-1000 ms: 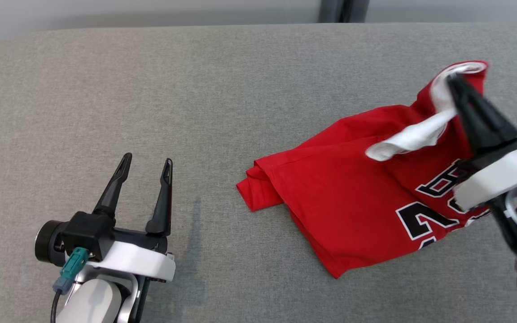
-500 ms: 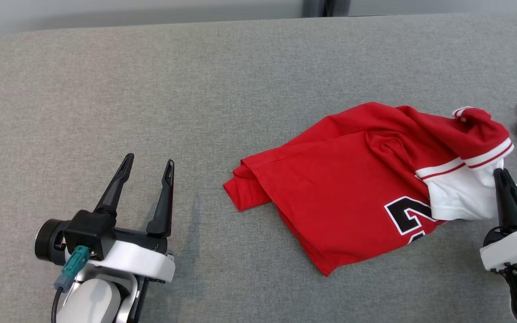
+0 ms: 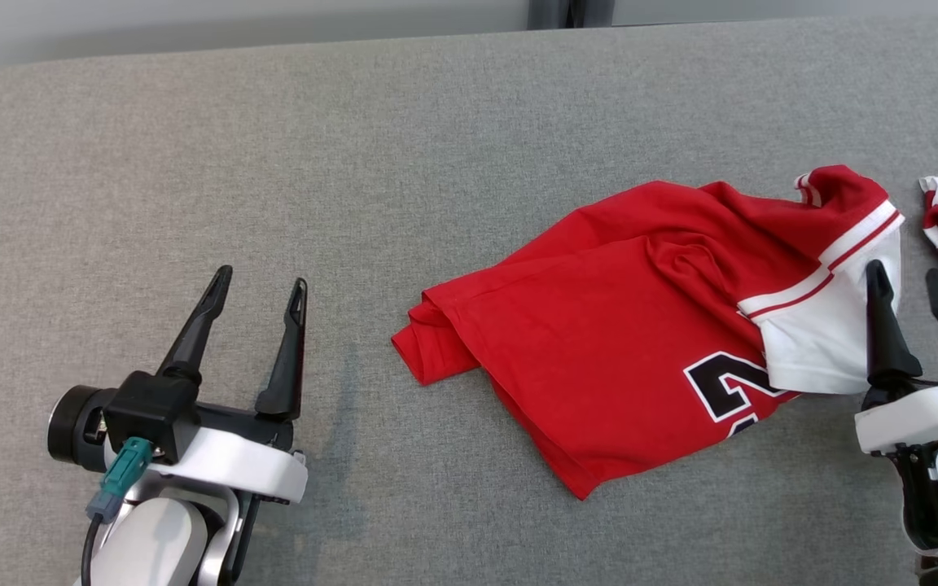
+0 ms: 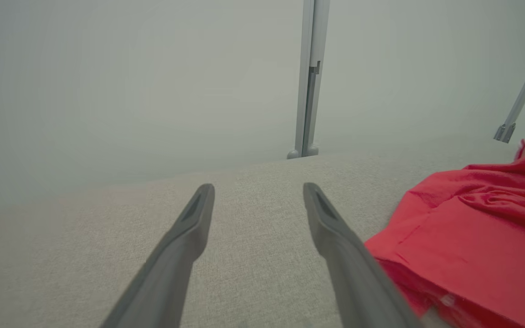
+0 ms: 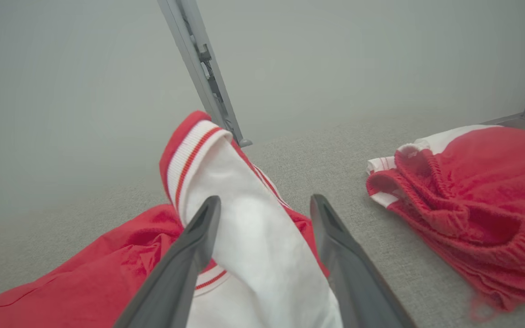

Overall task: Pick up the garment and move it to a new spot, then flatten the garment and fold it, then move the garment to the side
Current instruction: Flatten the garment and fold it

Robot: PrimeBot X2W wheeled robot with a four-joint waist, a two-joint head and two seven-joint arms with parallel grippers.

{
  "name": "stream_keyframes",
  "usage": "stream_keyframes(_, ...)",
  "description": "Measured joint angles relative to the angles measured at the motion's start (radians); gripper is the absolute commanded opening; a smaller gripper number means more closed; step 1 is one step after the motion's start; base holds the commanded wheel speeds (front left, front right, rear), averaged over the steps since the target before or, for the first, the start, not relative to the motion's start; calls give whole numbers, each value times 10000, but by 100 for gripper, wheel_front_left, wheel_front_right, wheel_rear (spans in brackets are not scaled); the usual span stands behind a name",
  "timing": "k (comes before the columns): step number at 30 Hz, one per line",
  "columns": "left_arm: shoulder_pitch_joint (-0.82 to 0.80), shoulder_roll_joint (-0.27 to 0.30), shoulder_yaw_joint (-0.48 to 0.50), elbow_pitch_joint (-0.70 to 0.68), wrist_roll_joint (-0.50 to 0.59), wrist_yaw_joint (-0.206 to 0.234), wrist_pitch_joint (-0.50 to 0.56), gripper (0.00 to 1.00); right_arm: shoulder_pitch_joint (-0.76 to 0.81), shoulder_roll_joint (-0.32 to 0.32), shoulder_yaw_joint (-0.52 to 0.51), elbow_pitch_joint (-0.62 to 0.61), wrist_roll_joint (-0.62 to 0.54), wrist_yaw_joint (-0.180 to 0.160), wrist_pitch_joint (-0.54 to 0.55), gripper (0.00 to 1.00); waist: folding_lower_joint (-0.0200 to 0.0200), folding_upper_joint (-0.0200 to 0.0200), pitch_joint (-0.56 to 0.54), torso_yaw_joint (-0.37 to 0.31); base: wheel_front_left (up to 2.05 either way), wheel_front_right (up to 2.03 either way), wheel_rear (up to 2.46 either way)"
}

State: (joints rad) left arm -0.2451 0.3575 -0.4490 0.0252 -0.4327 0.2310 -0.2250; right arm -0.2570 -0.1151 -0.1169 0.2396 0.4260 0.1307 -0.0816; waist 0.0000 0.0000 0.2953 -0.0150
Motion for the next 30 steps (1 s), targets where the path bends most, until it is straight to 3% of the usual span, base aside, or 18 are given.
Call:
stream_keyframes(9,325,-8,328,-213,-109,353,-130,100,808,23,-146,-1576,-1582,2,-514,100,0,0,-477,64,0,0,0)
stream_keyframes(17,813,90,422,-349,-186,516,-171,100,1599,399,428,-3317,-2685,2,190,100,0,0,-1052,199,0,0,0)
stream_keyframes(30,1377,153,263,-510,-282,639,-50,100,2260,546,318,-3657,-2847,2,675,100,0,0,-1635,398,0,0,0)
